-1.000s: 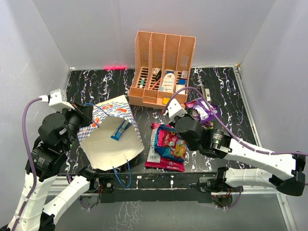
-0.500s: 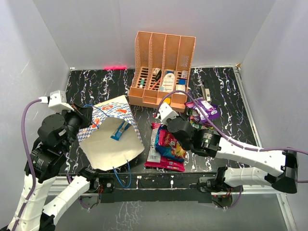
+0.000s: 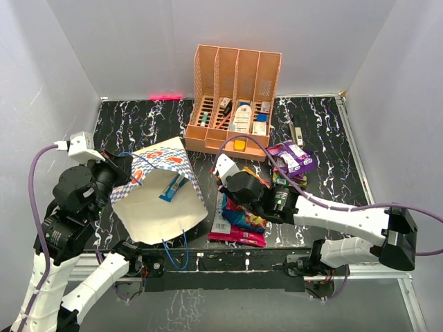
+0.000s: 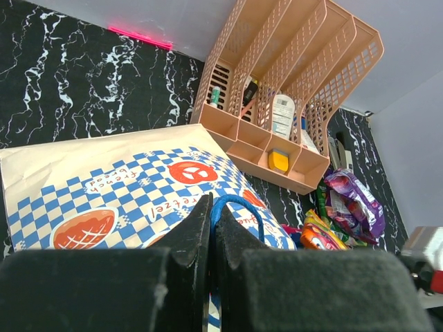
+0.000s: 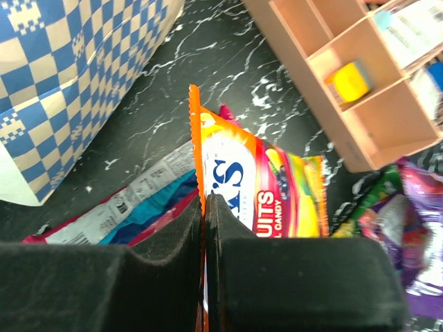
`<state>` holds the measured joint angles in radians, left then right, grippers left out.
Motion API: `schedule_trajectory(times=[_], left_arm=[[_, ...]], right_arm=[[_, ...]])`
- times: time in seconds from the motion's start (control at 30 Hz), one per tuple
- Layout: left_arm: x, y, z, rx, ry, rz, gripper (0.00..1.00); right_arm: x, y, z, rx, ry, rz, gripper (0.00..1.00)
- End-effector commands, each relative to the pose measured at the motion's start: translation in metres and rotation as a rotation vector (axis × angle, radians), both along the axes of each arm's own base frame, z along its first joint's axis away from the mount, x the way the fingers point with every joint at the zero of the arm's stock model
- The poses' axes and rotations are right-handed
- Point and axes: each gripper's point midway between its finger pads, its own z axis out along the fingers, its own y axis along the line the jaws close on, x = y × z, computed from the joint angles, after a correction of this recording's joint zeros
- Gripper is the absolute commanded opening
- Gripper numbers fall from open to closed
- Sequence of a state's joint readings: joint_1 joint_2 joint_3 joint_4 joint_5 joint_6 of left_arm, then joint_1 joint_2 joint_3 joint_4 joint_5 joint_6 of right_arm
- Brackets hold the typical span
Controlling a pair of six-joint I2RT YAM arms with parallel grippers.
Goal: Take the snacks out of the paper bag
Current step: Place the snack at the center of the board.
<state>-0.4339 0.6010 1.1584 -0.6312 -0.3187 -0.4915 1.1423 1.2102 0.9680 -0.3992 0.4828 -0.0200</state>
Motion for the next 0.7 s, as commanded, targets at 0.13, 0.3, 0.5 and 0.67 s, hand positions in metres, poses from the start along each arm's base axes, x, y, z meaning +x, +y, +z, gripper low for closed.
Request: schedule_trajectory(times=[0.13, 0.3, 0.5, 0.67], left_arm=[[-0.007, 0.009, 0.013, -0.002, -0.028, 0.028, 0.00], [-0.008, 0.010, 0.012, -0.001, -0.028, 0.030, 0.00], [-0.009, 0.011, 0.011, 0.004, -0.024, 0.032, 0.00], [-0.009, 0.011, 0.008, 0.001, -0.021, 0.032, 0.00]], right_arm=[[-0.008, 0.034, -0.030, 0.211, 0.123, -0.016, 0.07], [-0.014, 0.042, -0.052, 0.282, 0.202, -0.051, 0.07], [-0.020, 0.032, -0.077, 0.314, 0.252, -0.115, 0.07], [-0.020, 0.011, -0.092, 0.359, 0.247, -0.196, 0.07]])
